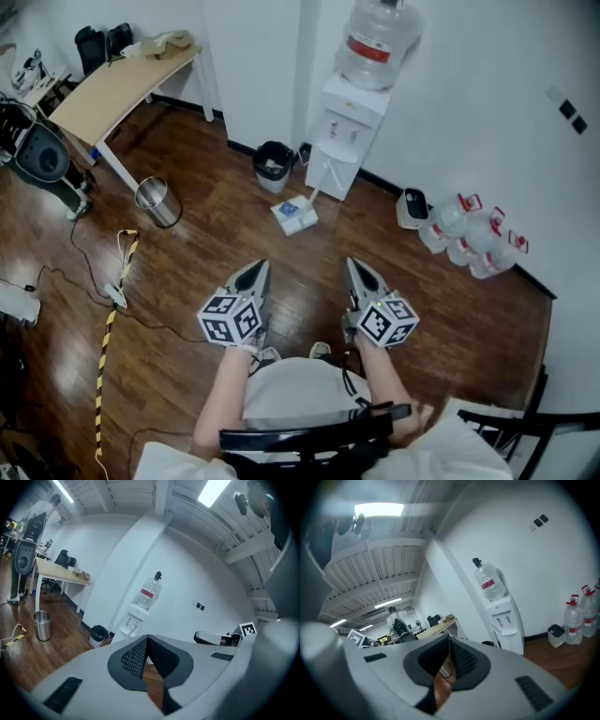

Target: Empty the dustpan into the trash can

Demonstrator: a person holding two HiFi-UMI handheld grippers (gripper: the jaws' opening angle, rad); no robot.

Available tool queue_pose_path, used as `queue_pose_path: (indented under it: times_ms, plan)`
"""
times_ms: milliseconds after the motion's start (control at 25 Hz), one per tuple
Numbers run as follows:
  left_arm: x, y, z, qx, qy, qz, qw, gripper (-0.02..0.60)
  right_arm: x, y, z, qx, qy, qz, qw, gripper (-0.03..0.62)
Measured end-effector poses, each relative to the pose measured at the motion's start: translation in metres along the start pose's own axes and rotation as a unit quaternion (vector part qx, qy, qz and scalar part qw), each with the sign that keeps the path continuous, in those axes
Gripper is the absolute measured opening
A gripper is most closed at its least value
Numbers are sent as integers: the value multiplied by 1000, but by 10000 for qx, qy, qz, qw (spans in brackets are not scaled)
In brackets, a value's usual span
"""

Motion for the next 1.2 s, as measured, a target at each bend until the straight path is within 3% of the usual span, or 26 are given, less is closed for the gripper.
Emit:
queue_pose_path:
  times_ms: [80, 440, 840, 1200]
  plan:
    - [10, -1, 5, 62, 22, -23, 10000, -6, 6, 6, -5, -57, 103, 32, 9999, 32]
    - [44, -25, 5, 366, 308, -191, 9987, -6, 25, 16, -61, -64, 505, 353, 9981, 227]
    - [74, -56, -72, 763, 510, -186, 9956, -6, -14, 21, -135, 118, 1024, 434, 9937, 239]
    - [114, -102, -196, 1246, 720, -359, 9889, -6, -84, 44, -236, 266, 1690, 178, 9851, 261]
Point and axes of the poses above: the fingertips, and each gripper's own axes: z backward along the fingers, x to its left, y out of its underside, the point moved 6 cm from there along z, backward along the fingers, and after that the axes turned 10 degrees about z, right-handed, at the moved point
